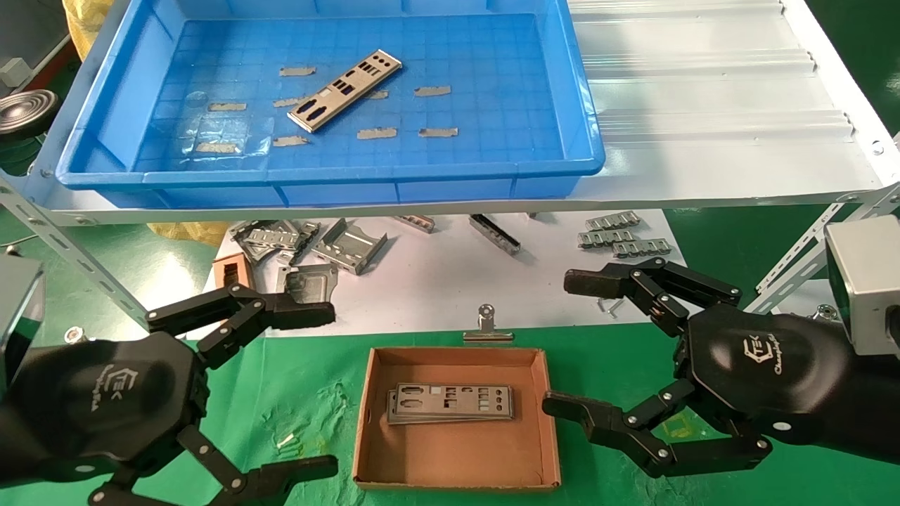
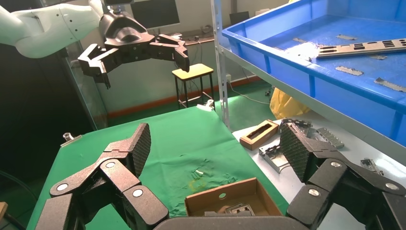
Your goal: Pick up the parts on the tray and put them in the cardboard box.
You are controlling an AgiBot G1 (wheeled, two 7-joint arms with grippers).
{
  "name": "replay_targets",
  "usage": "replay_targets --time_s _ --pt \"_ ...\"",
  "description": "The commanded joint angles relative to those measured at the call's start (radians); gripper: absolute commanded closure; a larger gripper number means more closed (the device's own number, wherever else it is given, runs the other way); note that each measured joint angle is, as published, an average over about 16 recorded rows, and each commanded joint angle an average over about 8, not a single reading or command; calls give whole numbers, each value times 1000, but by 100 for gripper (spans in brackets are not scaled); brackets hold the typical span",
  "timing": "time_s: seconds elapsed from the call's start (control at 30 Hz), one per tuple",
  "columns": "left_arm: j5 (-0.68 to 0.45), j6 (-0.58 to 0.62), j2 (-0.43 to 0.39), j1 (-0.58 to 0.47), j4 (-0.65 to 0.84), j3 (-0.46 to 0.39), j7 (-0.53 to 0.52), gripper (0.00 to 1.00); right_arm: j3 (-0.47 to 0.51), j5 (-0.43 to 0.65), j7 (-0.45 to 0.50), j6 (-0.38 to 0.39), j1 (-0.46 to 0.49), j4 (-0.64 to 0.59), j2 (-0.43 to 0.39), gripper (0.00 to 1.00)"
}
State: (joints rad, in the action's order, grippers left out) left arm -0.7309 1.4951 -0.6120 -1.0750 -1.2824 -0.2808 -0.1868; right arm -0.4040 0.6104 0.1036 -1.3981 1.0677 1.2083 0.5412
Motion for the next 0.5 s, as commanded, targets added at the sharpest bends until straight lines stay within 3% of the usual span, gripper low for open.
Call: replay_targets --time_s 0.03,0.5 --pt "0 0 0 0 0 0 0 0 0 0 0 0 0 0 0 0" --pt "0 0 0 0 0 0 0 0 0 0 0 0 0 0 0 0"
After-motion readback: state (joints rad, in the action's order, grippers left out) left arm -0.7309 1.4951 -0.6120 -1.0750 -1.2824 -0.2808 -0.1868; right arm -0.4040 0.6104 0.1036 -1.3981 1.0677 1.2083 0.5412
